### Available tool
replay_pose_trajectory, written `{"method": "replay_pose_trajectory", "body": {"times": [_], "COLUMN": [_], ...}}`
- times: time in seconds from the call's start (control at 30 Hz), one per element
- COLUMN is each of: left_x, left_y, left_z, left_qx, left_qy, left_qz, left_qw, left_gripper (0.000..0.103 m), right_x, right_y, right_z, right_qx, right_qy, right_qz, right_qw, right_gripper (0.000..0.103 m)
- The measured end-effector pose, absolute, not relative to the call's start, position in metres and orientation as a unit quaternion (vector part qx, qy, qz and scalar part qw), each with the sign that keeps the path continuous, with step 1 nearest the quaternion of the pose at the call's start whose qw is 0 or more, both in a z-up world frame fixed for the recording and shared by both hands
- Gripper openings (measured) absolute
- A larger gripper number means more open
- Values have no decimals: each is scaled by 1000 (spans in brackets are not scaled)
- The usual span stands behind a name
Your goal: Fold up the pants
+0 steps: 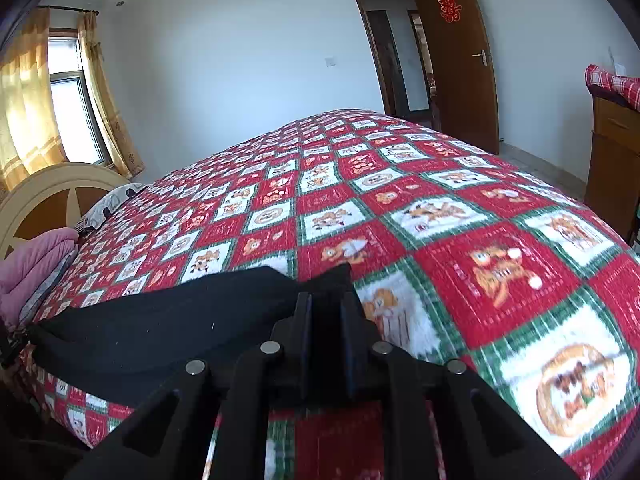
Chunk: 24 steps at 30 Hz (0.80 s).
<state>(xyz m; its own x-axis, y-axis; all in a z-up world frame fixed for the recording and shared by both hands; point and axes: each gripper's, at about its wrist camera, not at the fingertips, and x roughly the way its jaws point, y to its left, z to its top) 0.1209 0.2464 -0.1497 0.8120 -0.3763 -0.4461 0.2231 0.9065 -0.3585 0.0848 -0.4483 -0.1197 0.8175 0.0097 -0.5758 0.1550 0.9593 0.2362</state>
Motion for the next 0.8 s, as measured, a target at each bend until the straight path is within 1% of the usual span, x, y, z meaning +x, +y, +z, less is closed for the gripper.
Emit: {"method": "replay_pose_trajectory", "body": {"times": [0.07,0.13,0.27,0.4,0.47,0.53,0.57,0.6,0.67,0.8], "left_x": [110,102,90,83,81,79,78,75,72,76], "left_y": [254,260,273,284,289,294,294,294,288,269], "left_z": [-152,-154,-156,-153,-153,-153,-152,-150,-147,-146], "left_qx": [-148,-145,-147,-146,-150,-161,-168,-175,-194,-226], "left_qy": [263,268,276,279,284,291,294,292,286,301], "left_qz": [-154,-148,-133,-86,-61,-43,-43,-49,-67,-109], "left_qw": [941,941,941,945,945,942,940,939,936,920], "left_gripper": [48,50,50,50,50,50,50,50,51,51], "right_x": [79,69,51,41,44,48,52,55,59,74], "right_y": [-447,-442,-439,-408,-384,-361,-340,-323,-291,-213], "right_z": [-121,-123,-120,-97,-86,-80,-77,-76,-76,-86], "right_qx": [135,120,113,70,42,23,10,-2,-31,-114], "right_qy": [307,313,311,290,283,283,282,281,284,288], "right_qz": [-37,-49,-69,-56,-32,-2,27,50,80,130], "right_qw": [941,941,941,953,958,959,959,958,955,942], "right_gripper": [15,16,16,16,23,52,55,55,55,55]}}
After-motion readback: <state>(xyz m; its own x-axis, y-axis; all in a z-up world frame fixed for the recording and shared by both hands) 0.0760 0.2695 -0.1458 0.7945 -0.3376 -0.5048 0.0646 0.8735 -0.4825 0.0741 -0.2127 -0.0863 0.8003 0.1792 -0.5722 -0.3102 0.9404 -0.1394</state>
